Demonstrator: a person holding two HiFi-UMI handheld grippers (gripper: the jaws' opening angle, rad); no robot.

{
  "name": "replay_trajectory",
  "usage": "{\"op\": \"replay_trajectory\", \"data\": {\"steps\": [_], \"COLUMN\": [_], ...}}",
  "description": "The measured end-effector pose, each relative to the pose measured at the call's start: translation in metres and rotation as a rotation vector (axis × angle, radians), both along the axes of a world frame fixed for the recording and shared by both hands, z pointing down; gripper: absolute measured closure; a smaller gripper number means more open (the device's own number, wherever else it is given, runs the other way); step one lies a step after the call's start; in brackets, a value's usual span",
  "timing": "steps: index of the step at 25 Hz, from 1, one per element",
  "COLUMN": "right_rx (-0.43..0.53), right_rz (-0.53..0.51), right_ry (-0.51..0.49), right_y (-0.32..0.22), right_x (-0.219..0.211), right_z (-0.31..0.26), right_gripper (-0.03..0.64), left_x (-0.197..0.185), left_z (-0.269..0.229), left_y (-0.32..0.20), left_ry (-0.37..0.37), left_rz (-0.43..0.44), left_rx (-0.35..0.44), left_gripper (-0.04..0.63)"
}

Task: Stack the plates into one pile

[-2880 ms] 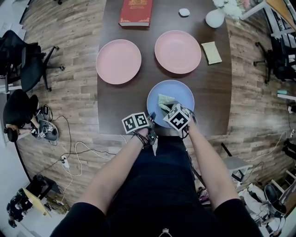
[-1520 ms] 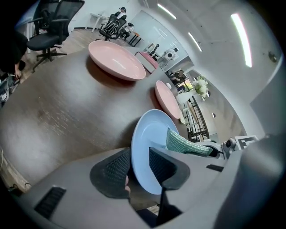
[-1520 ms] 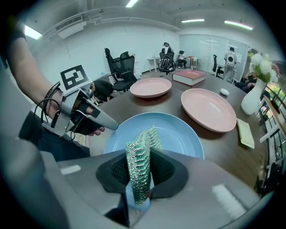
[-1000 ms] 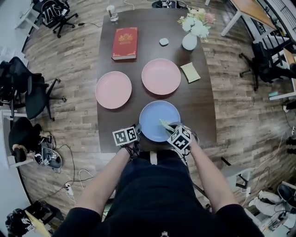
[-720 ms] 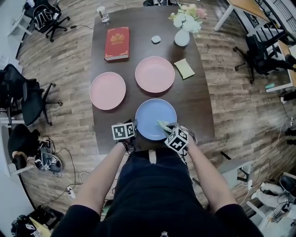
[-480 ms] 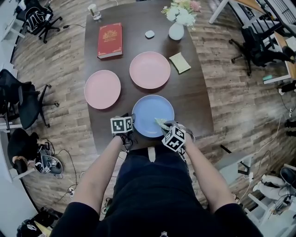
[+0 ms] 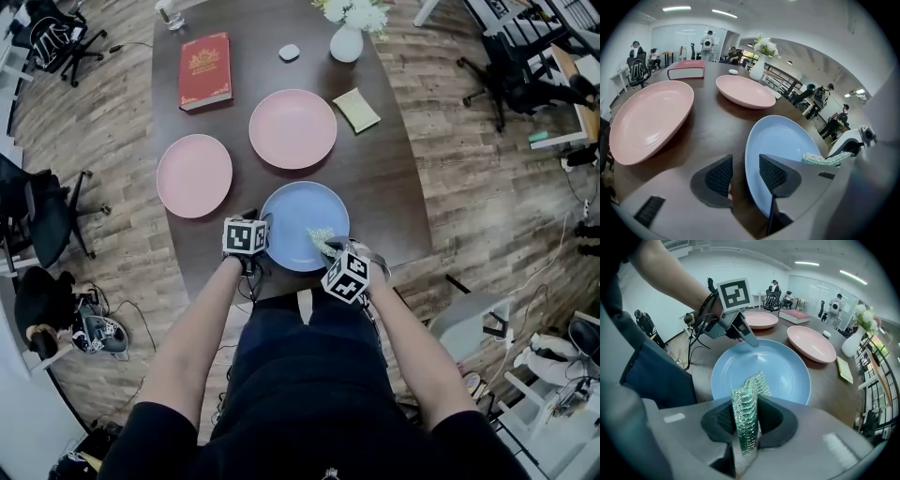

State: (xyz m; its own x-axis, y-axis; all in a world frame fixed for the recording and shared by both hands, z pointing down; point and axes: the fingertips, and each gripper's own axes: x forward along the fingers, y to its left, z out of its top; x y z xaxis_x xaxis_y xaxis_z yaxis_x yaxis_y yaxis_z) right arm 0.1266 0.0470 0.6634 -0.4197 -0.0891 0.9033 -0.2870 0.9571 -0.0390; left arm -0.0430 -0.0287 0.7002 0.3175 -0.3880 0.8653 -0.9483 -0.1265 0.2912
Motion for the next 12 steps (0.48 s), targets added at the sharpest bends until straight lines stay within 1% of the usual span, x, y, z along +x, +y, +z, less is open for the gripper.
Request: {"op": "replay_trajectory", "data": {"steps": [6,9,12], "right_rx": [-0.022,-0.036,-0.045], "right_rz": [-0.002,-0.008,-0.012], "right_ry": [0.004,0.011,0.016], "right_y": [0.004,0.006,0.008], "right_x": [-0.003,-0.004,-0.004], "right_z": [0.009,0.013,0.017], "right_gripper": [0.534,0.534,0.534], "left_x": [0.01,0.014,0.014], "left_z": [0.007,0.01,0.013], "left_y": [-0.007,-0.005,-0.004], "left_ry": [0.015,0.022,0.02], "left_rz": [0.022,0.016,-0.004], "left_rx": [-0.012,-0.023,-0.022], "left_gripper": [0.442,0.447,0.529]}}
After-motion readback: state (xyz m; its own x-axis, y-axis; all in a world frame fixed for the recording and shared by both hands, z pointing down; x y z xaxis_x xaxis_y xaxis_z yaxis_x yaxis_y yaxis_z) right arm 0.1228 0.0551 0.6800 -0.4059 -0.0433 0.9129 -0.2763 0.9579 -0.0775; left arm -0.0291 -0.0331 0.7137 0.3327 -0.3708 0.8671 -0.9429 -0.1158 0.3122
